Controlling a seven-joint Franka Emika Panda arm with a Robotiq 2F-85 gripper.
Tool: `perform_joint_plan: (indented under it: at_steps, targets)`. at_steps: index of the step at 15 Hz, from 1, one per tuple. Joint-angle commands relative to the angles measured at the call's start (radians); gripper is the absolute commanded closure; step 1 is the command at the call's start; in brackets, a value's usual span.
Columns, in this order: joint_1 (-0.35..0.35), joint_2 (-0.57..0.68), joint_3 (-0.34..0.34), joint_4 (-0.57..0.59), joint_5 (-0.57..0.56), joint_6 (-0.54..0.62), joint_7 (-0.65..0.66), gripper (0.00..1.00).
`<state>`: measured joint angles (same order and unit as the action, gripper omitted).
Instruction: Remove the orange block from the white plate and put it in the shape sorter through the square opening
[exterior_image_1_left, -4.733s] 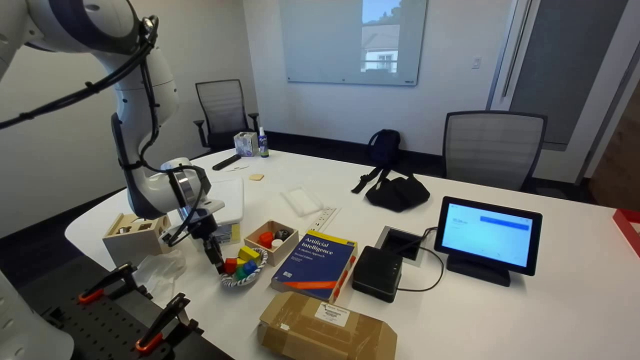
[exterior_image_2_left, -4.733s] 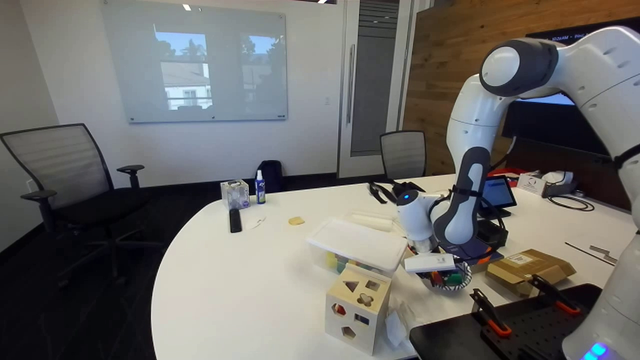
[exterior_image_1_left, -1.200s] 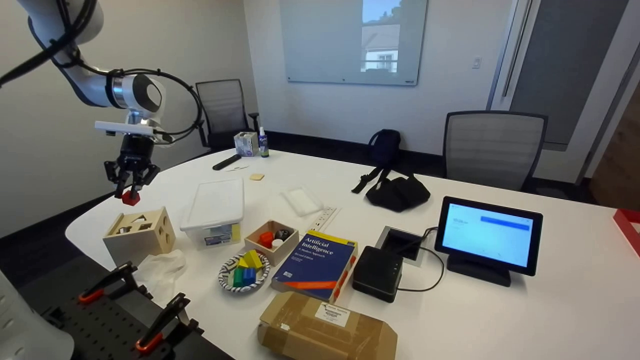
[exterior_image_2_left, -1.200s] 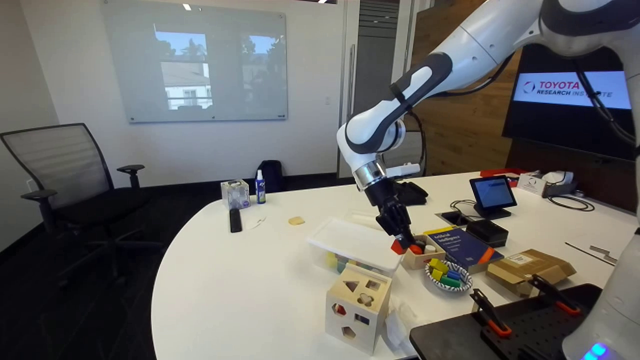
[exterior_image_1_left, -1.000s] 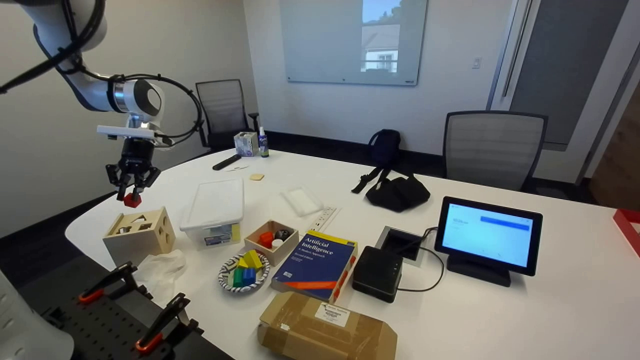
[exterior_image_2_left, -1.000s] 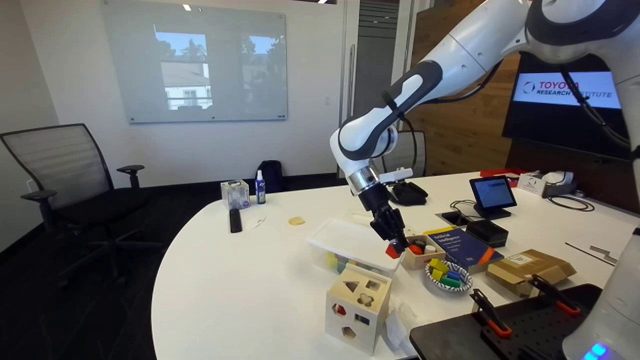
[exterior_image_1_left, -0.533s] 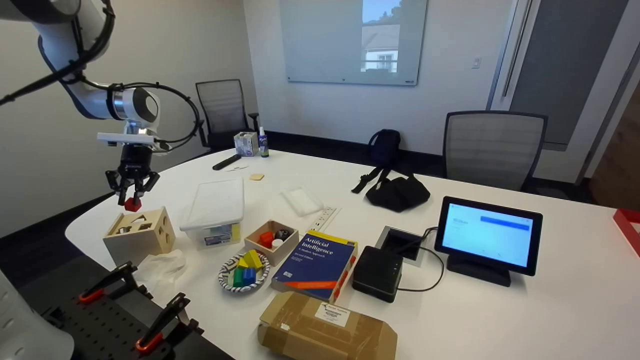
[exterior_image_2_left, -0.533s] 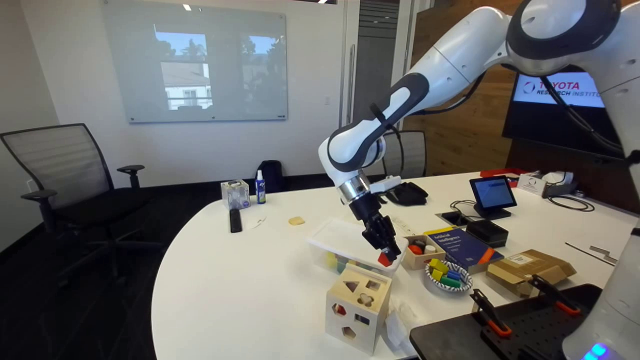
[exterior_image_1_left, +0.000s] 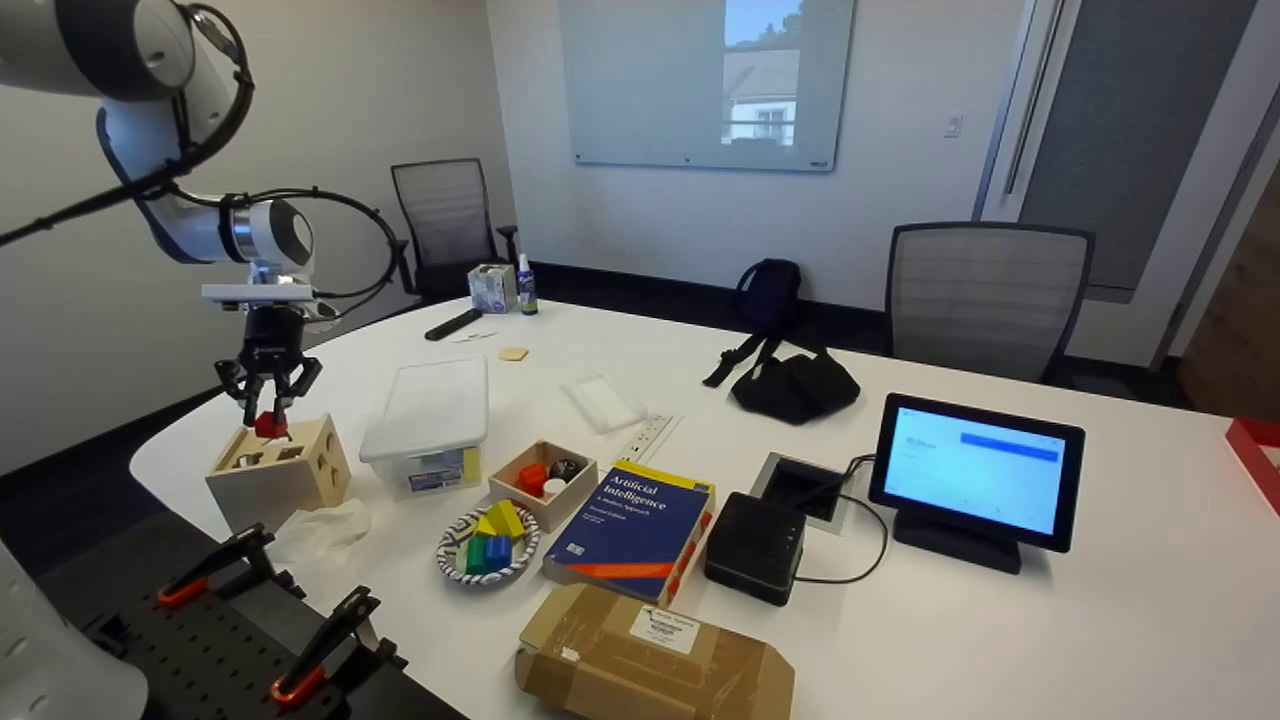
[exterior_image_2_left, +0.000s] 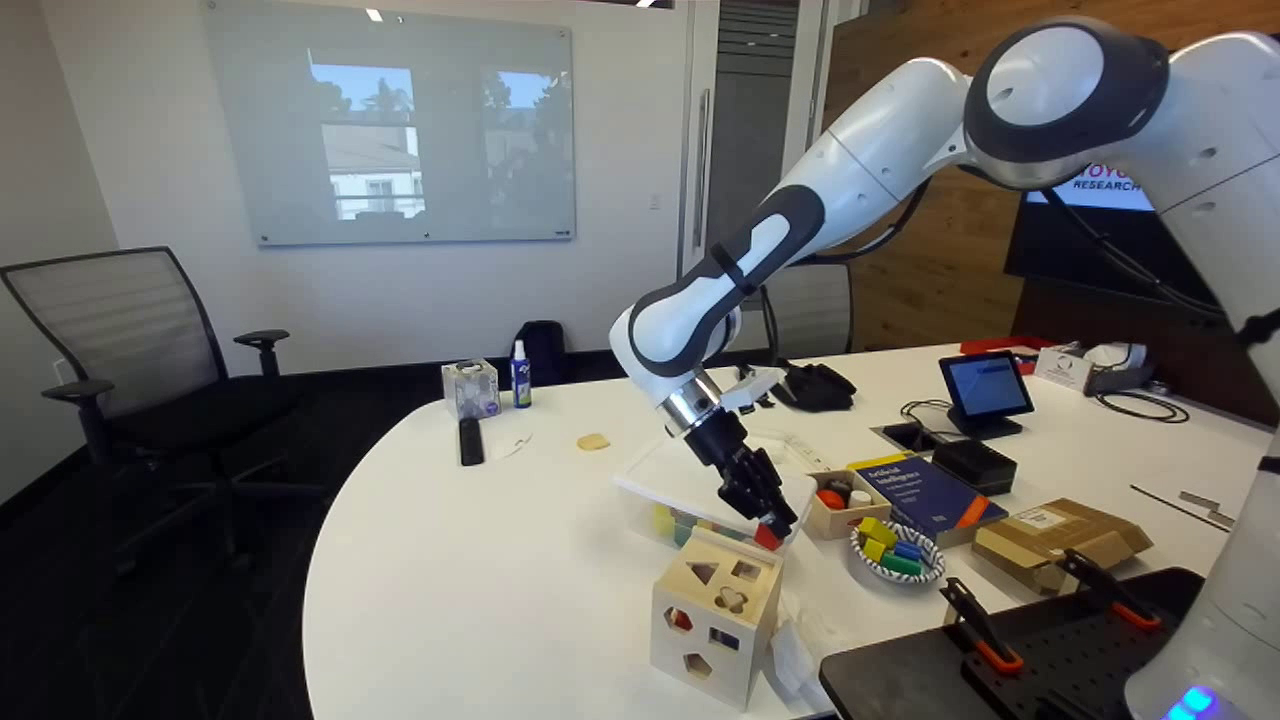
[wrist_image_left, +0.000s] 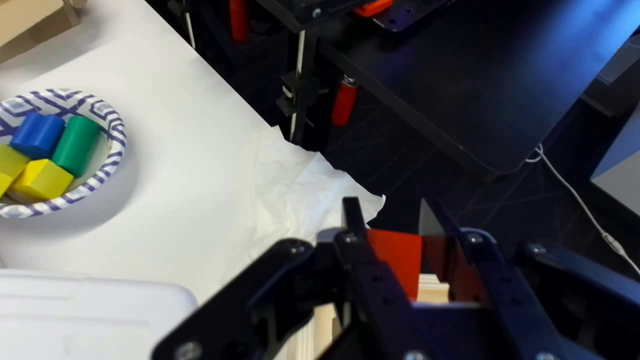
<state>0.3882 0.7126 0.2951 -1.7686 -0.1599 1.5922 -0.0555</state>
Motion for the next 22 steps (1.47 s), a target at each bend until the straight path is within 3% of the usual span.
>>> perform_joint_plan:
  at_steps: [1,11,22]
  targets:
    - [0.048,0.084,-0.021,0.121,-0.045,-0.101,-0.01,0.91]
    - [0.09,0.222,-0.021,0.294,-0.084,-0.187,-0.014,0.91]
    - [0.128,0.28,-0.035,0.354,-0.126,-0.19,0.001,0.91]
